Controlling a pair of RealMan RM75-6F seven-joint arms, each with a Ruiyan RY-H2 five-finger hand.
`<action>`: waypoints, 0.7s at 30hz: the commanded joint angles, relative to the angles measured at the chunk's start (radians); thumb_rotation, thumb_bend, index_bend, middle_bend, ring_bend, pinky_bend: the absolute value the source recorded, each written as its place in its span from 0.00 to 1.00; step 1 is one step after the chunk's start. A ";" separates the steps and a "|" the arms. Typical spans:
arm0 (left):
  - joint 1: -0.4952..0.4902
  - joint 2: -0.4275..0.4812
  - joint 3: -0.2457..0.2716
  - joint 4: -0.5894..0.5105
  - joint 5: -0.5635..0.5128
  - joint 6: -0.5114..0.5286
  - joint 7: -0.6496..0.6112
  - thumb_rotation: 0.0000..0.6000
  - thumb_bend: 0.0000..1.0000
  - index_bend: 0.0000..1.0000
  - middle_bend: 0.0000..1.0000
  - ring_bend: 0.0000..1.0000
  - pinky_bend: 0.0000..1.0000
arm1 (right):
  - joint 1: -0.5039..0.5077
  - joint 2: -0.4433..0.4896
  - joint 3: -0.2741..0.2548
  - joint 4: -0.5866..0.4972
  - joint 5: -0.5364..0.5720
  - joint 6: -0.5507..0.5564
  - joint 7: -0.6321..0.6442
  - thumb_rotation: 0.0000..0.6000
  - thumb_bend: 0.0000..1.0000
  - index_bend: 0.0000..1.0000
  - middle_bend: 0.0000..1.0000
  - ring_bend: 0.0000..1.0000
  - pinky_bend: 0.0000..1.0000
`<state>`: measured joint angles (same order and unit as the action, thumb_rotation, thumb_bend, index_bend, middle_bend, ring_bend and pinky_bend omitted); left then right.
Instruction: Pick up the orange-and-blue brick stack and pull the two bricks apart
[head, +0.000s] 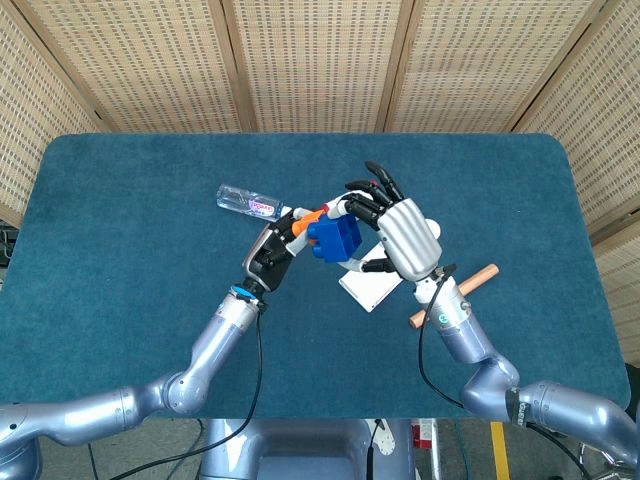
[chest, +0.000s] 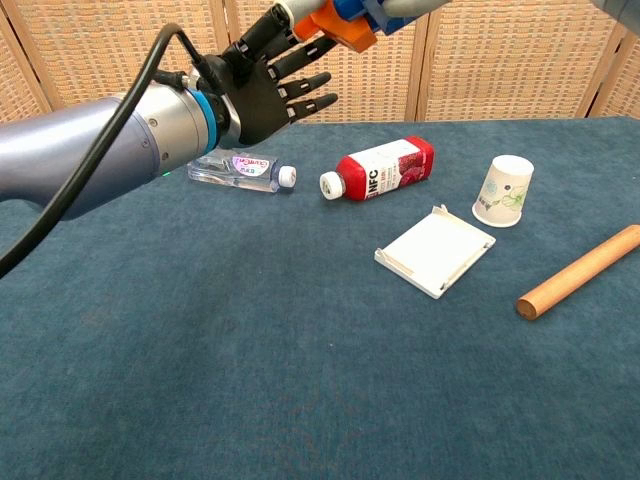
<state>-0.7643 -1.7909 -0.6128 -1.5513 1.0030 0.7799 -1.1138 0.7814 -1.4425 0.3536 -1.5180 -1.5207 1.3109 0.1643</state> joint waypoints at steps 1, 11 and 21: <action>0.012 0.023 -0.007 0.005 0.004 -0.007 0.000 1.00 0.47 0.58 0.57 0.03 0.00 | -0.006 0.018 -0.002 0.004 -0.012 0.011 0.005 1.00 0.20 0.64 0.61 0.23 0.00; 0.084 0.166 -0.057 0.049 0.027 -0.057 -0.049 1.00 0.48 0.58 0.57 0.03 0.00 | -0.035 0.092 -0.010 0.030 -0.020 0.029 0.028 1.00 0.20 0.64 0.61 0.23 0.00; 0.129 0.344 0.084 0.202 0.219 0.002 0.259 1.00 0.50 0.58 0.57 0.07 0.00 | -0.070 0.076 -0.099 0.164 -0.013 -0.019 -0.001 1.00 0.26 0.64 0.61 0.23 0.00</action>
<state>-0.6513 -1.5059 -0.5915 -1.4116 1.1577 0.7533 -0.9694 0.7188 -1.3537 0.2730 -1.3819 -1.5387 1.3065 0.1719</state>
